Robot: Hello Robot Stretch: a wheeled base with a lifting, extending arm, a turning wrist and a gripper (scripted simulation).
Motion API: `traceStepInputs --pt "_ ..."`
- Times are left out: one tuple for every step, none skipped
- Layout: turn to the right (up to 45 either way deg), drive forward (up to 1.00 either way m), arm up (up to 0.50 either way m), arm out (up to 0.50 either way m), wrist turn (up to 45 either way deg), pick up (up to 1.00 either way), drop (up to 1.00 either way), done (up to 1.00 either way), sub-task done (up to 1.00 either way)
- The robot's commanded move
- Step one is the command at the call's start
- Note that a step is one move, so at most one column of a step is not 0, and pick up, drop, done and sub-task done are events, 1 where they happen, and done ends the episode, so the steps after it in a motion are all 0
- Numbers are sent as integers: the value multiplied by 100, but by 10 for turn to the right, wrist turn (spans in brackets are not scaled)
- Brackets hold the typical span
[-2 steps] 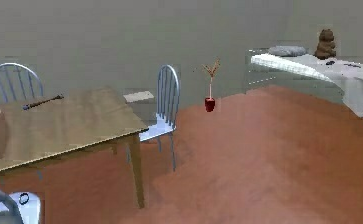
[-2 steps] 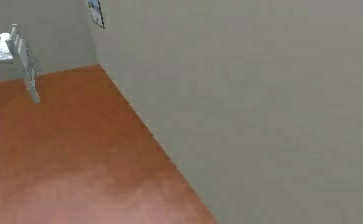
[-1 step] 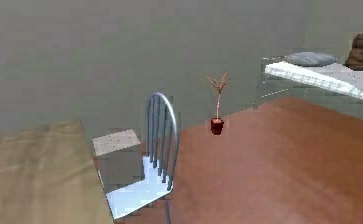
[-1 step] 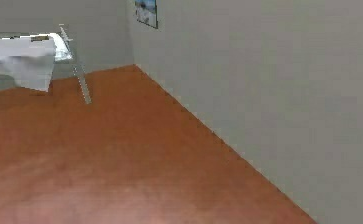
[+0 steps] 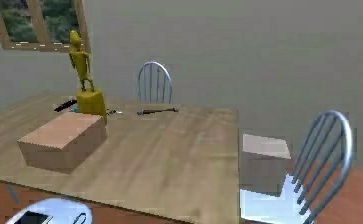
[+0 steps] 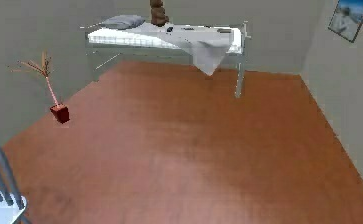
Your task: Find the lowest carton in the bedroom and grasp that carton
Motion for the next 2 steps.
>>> traceStepInputs --pt "-450 0 0 0 0 0 0 0 0" --pt "-210 0 0 0 0 0 0 0 0"
